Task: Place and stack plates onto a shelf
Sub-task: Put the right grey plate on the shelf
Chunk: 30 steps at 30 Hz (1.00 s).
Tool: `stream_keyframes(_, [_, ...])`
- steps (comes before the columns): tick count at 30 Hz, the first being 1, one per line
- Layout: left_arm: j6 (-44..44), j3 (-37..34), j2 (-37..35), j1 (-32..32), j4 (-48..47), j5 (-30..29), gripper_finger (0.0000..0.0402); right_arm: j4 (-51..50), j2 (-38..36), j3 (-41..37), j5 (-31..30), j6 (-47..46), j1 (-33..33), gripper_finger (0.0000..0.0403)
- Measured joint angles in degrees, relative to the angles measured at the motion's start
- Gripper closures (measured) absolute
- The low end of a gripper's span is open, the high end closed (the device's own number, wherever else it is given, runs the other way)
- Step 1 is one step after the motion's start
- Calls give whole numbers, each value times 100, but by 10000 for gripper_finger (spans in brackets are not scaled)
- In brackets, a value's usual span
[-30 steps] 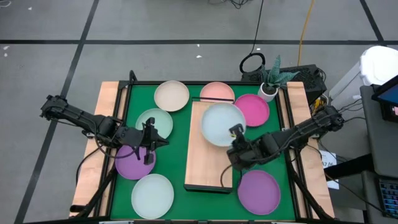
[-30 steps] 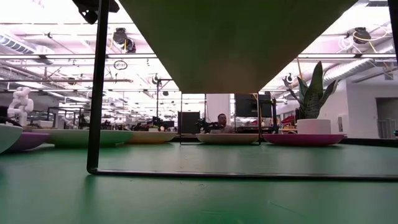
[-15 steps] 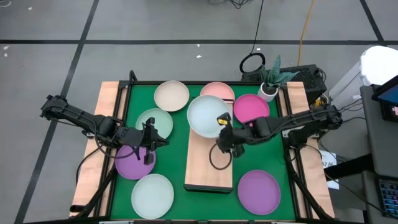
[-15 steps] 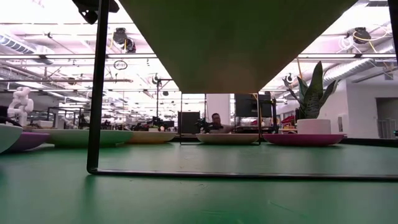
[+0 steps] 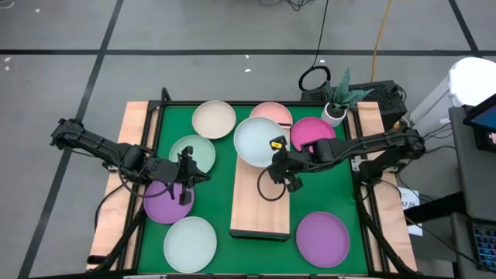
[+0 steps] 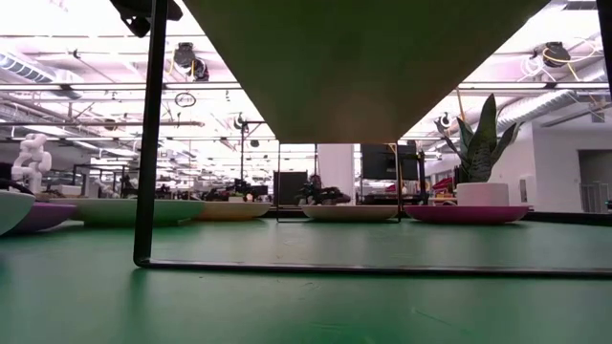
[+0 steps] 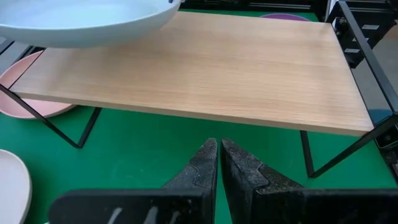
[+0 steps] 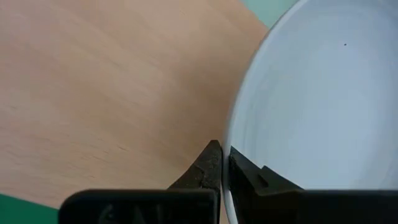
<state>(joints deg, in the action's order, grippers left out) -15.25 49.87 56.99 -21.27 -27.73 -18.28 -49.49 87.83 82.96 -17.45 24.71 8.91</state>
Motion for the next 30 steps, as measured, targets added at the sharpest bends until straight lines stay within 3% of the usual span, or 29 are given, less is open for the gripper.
stream_keyframes(8, [0, 0, 0, -1, 3, 0, 378, 24, 0, -22, 286, -57, -20, 403])
stream_keyframes(18, [0, 0, 0, -1, 4, 0, 378, 116, 0, -494, 271, 7, -37, 401])
stream_keyframes(30, [0, 0, 0, -1, 7, 0, 378, 126, 0, -540, 229, -7, -37, 393])
